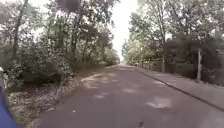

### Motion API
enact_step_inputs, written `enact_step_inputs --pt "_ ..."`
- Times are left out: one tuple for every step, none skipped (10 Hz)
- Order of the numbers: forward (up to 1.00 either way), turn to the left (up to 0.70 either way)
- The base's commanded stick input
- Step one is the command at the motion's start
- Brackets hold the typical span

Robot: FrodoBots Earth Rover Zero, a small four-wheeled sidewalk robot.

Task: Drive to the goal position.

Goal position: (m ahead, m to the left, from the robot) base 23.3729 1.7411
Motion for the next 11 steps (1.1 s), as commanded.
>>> enact_step_inputs --pt "0.70 -0.02" --pt "0.70 0.00" --pt "0.70 0.00" --pt "0.70 0.00" --pt "0.70 0.00" --pt "0.70 0.00" --pt "0.70 0.00" --pt "0.70 0.00" --pt "0.70 0.00" --pt "0.70 0.00" --pt "0.70 0.00"
